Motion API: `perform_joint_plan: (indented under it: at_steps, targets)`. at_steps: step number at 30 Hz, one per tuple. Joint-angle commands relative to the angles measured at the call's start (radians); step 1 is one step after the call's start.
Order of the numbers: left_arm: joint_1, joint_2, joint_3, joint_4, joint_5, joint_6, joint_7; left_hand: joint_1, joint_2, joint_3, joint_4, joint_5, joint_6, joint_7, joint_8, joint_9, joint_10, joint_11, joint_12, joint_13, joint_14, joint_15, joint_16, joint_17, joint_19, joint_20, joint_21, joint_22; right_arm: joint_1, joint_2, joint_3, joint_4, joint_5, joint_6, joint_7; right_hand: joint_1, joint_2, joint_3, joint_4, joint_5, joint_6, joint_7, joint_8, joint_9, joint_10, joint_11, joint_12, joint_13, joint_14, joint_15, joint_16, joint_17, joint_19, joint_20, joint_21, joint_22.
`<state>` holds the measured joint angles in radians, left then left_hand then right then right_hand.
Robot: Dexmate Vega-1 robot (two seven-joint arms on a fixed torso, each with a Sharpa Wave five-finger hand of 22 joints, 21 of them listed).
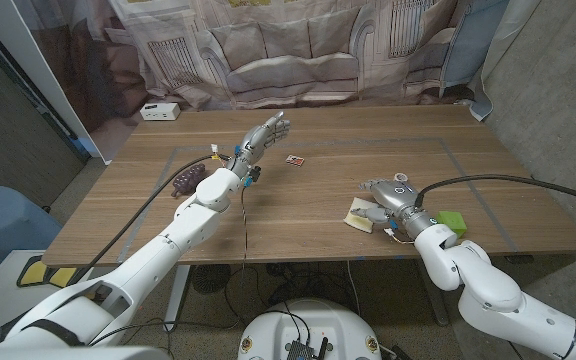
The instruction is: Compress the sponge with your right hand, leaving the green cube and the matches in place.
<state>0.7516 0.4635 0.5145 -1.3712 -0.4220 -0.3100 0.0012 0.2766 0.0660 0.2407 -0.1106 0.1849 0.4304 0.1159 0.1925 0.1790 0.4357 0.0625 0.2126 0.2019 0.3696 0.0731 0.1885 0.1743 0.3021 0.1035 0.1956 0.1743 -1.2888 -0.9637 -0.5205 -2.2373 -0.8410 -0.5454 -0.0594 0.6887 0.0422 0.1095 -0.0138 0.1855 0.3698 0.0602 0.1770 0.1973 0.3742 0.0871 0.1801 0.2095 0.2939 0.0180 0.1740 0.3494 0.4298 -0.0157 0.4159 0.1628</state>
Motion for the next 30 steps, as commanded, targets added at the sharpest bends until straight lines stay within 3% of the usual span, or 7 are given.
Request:
perform_joint_plan:
  at_steps: [1, 9, 16, 30]
  targets:
    - [0.008, 0.003, 0.000, -0.010, 0.002, 0.008, 0.007, 0.000, 0.008, 0.001, -0.006, -0.001, -0.005, -0.001, -0.001, 0.005, -0.002, 0.002, 0.002, 0.004, -0.001, -0.003, 0.000, 0.006, -0.005, 0.001, 0.002, 0.006, -0.018, 0.005, 0.054, 0.000, 0.157, 0.051, -0.075, -0.017, 0.001, 0.006, -0.008, 0.011, -0.037, 0.033, 0.000, 0.001, -0.039, 0.010, -0.003, -0.003, -0.045, 0.019, 0.002, -0.014, -0.030, 0.007, -0.032, 0.003]
    - [0.016, 0.007, 0.000, -0.023, 0.003, 0.008, 0.009, 0.000, 0.009, 0.002, -0.006, -0.001, -0.005, 0.002, -0.001, 0.005, -0.002, 0.009, 0.002, 0.004, 0.000, -0.002, 0.000, 0.006, 0.000, -0.013, 0.004, 0.006, -0.027, 0.014, 0.083, 0.025, 0.236, 0.130, -0.179, -0.038, 0.005, 0.004, -0.003, 0.010, -0.069, 0.046, 0.001, -0.001, -0.078, 0.019, -0.004, -0.008, -0.084, 0.030, 0.003, -0.026, -0.046, 0.002, -0.057, 0.002]
    - [0.017, 0.007, 0.002, -0.028, 0.005, 0.014, 0.012, 0.001, 0.010, 0.002, -0.007, -0.001, -0.005, 0.003, -0.001, 0.005, -0.004, 0.009, 0.001, 0.004, -0.001, -0.002, 0.000, 0.005, 0.000, -0.014, 0.004, 0.006, -0.021, 0.028, 0.096, 0.042, 0.300, 0.165, -0.213, -0.052, 0.008, 0.003, -0.002, 0.009, -0.062, 0.038, 0.012, -0.001, -0.110, 0.013, -0.005, -0.012, -0.116, 0.027, 0.004, -0.036, -0.070, -0.001, -0.084, 0.003]
    - [0.025, 0.007, 0.006, -0.046, 0.013, 0.017, 0.021, 0.001, 0.009, 0.003, -0.007, -0.001, -0.005, 0.004, -0.001, 0.005, -0.004, 0.006, 0.001, 0.004, 0.001, -0.003, 0.000, 0.005, 0.001, -0.013, 0.004, 0.005, 0.022, 0.046, 0.113, 0.107, 0.396, 0.281, -0.271, -0.074, 0.008, -0.002, 0.004, 0.007, -0.107, 0.031, 0.002, -0.002, -0.125, 0.008, 0.000, -0.014, -0.130, 0.022, 0.010, -0.044, -0.072, -0.005, -0.100, 0.003]
